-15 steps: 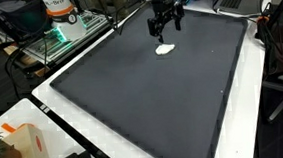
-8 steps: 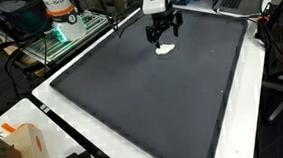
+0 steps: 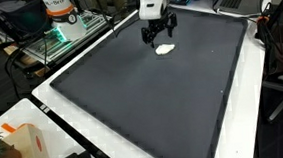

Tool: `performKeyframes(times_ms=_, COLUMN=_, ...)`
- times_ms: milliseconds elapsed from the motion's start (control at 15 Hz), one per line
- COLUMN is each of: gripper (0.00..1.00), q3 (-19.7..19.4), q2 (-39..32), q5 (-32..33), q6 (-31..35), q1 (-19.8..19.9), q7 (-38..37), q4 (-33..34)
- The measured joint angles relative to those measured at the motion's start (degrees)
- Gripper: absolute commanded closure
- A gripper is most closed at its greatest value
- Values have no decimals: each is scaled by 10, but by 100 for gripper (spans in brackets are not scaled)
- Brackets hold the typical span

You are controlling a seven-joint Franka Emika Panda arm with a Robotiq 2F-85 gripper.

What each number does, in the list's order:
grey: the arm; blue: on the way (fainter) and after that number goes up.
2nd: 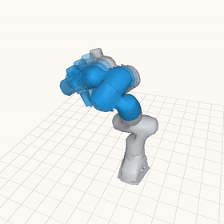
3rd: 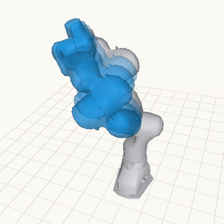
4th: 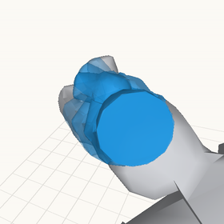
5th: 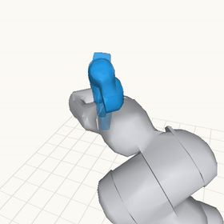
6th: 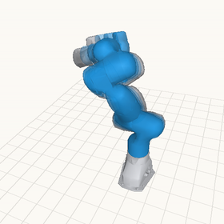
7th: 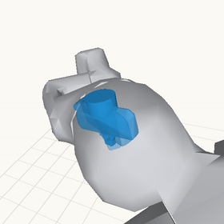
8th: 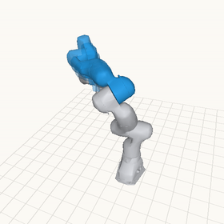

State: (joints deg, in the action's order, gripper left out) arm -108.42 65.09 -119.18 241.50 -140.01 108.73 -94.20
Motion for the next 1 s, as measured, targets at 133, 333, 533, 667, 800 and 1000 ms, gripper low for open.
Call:
performKeyframes(times_ms=133, gripper=0, q3=-2, q2=0, q5=-9, q6=0, q1=0, q7=6, q4=4)
performKeyframes(times_ms=333, gripper=0, q3=-2, q2=3, q5=-11, q6=0, q1=0, q7=8, q4=22)
performKeyframes(times_ms=533, gripper=0, q3=-4, q2=10, q5=-19, q6=0, q1=0, q7=15, q4=55)
performKeyframes(times_ms=667, gripper=0, q3=-10, q2=16, q5=-41, q6=0, q1=0, q7=32, q4=85)
performKeyframes(times_ms=800, gripper=0, q3=-20, q2=22, q5=-77, q6=0, q1=0, q7=61, q4=115)
performKeyframes(times_ms=1000, gripper=0, q3=-45, q2=25, q5=-141, q6=0, q1=0, q7=101, q4=144)
